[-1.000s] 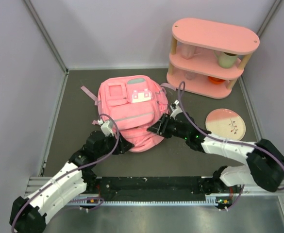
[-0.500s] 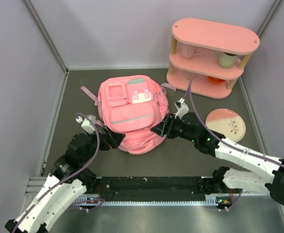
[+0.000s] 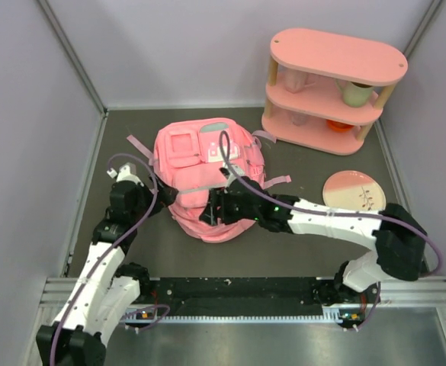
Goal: Pack the student bag
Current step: Zip the student bag at the center of the board.
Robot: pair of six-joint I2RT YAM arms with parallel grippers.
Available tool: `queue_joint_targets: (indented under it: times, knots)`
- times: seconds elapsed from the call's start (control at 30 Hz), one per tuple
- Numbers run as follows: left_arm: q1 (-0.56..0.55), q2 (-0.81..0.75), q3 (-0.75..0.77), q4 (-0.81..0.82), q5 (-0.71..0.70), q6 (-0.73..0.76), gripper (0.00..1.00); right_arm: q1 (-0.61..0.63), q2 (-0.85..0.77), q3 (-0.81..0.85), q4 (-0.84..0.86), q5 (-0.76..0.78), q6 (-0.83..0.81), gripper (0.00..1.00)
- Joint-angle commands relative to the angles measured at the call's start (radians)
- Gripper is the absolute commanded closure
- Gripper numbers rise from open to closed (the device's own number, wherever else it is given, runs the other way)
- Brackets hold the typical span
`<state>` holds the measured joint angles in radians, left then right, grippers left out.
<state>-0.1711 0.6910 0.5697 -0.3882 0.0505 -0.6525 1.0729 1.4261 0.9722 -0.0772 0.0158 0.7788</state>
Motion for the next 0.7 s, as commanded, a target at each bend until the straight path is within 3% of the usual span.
queue_joint_targets:
  times: [0.0, 0.33, 0.47, 0.67]
  knots:
    - [0.048, 0.05, -0.074, 0.224, 0.23, -0.012, 0.01, 0.036, 0.126, 0.118, 0.048, 0.05, -0.088, 0.39]
    - [0.058, 0.197, -0.109, 0.431, 0.262, -0.049, 0.03, 0.087, 0.313, 0.328, -0.028, 0.144, -0.173, 0.45]
    - [0.062, 0.219, -0.123, 0.446, 0.247, -0.052, 0.1, 0.099, 0.359, 0.365, -0.064, 0.176, -0.162, 0.5]
    - [0.065, 0.246, -0.14, 0.483, 0.241, -0.079, 0.34, 0.131, 0.389, 0.388, -0.114, 0.295, -0.17, 0.58]
